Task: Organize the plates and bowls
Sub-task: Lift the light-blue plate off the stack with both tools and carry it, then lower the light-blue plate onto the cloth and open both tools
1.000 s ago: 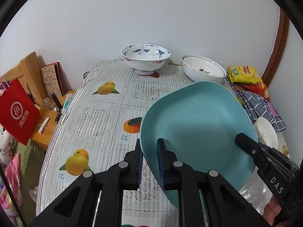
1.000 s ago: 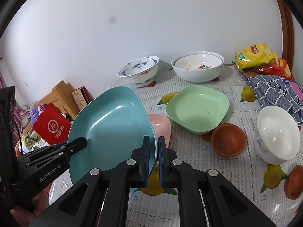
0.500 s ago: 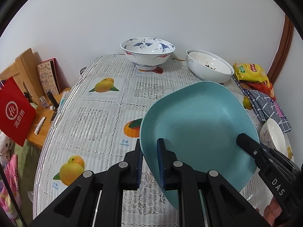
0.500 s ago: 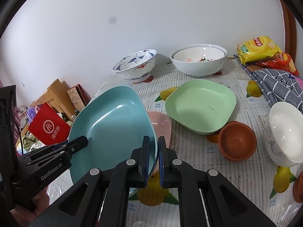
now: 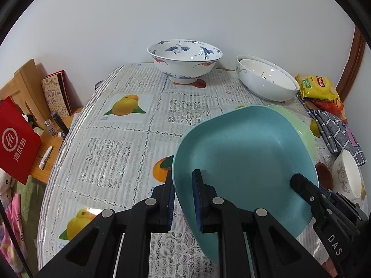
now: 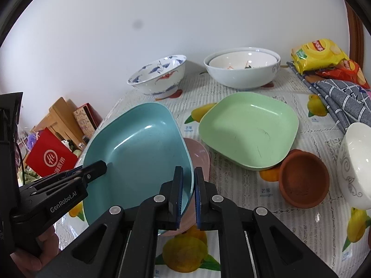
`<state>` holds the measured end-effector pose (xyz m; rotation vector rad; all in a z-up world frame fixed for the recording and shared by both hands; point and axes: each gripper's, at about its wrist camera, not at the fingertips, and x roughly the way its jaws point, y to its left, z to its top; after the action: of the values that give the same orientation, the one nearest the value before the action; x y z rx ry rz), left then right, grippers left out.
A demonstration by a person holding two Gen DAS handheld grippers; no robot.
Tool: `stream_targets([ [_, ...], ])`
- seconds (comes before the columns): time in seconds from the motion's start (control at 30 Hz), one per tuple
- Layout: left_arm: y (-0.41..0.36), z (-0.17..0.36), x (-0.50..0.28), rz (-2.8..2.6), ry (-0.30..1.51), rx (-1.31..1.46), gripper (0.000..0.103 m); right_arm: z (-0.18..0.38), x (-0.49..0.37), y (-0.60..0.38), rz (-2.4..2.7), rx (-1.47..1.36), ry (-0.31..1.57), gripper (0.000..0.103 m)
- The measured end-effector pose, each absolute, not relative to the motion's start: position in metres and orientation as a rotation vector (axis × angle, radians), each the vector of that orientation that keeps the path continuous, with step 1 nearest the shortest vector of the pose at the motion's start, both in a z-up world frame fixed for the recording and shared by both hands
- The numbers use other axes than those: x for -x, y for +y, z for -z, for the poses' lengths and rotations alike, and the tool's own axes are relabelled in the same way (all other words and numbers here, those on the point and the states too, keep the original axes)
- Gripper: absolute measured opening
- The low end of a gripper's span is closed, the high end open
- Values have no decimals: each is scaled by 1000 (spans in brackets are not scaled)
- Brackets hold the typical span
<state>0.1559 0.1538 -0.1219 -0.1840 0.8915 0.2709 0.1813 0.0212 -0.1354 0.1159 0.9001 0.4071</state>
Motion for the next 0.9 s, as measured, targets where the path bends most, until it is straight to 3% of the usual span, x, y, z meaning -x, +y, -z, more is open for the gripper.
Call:
stream_targets([
  [0.7, 158, 151, -182, -246, 939, 185, 15, 152, -184, 29, -393, -42, 943, 18],
  [0.9, 156, 146, -179, -239, 929, 171, 21, 144, -179, 26, -430, -46, 940, 23],
])
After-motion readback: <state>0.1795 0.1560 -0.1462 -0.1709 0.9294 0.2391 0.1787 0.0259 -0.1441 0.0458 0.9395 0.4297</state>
